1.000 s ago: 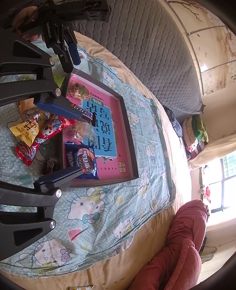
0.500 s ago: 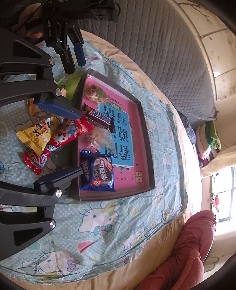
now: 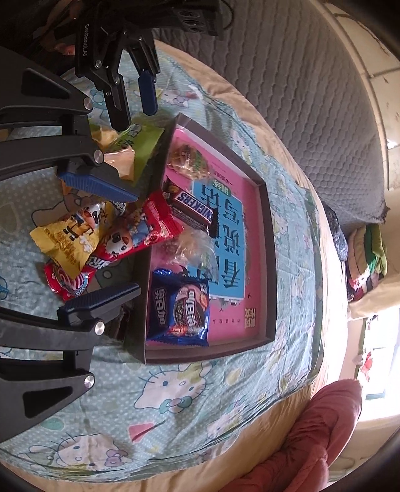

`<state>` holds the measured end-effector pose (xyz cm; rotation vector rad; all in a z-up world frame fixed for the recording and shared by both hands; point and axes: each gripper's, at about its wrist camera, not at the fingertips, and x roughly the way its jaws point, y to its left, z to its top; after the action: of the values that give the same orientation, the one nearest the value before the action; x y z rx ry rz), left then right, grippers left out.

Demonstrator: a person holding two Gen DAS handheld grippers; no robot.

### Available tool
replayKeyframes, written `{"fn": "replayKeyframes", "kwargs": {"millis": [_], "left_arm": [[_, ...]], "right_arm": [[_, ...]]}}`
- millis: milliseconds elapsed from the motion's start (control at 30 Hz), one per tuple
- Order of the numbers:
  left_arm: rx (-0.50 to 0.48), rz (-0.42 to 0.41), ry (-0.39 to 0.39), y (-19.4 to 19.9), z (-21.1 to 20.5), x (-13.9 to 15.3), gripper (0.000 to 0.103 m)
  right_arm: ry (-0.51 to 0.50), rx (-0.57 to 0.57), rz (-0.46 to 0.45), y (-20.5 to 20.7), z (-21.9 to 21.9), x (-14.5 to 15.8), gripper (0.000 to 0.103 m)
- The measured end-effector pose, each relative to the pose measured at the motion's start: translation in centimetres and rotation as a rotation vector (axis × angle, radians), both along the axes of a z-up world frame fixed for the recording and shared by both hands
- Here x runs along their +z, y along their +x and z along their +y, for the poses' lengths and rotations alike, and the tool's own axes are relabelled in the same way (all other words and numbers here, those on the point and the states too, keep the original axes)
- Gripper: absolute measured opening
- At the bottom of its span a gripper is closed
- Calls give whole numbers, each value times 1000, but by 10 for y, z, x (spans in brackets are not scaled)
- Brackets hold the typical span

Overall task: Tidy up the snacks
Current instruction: 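Move right gripper to red-and-white candy bag while left gripper approaches green milk-candy bag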

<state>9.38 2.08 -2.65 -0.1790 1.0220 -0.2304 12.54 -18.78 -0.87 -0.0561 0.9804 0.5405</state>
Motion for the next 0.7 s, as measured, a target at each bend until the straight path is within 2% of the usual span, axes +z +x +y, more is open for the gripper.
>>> {"fn": "replayKeyframes", "kwargs": {"millis": [267, 500, 600, 700], "left_arm": [[-23, 25, 3, -4, -3, -7, 73], [-34, 48, 12, -4, -4, -13, 73], [-37, 64, 35, -3, -6, -18, 73], [-42, 79, 27, -1, -8, -22, 73]], "right_arm": [[-74, 22, 1, 1, 13, -12, 54], [-94, 31, 21, 3, 21, -24, 41], [-128, 24, 22, 4, 24, -29, 38], [-135, 18, 35, 6, 23, -32, 34]]}}
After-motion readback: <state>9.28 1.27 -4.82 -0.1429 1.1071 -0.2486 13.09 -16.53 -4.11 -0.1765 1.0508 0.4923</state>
